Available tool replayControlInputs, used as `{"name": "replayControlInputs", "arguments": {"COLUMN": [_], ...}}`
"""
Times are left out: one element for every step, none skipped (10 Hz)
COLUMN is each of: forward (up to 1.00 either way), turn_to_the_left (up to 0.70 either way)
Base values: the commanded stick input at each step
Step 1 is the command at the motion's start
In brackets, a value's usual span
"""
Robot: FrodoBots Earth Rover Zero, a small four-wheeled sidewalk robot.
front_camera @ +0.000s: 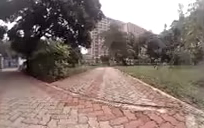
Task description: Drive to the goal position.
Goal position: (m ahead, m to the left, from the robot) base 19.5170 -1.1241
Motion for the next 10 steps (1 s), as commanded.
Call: {"name": "replayControlInputs", "arguments": {"forward": [0.7,0.7,0.7,0.7,0.7,0.7,0.7,0.7,0.7,0.7], "turn_to_the_left": [0.0,0.0,0.0,-0.02,-0.12,-0.35,-0.35,0.0,0.0,-0.02]}}
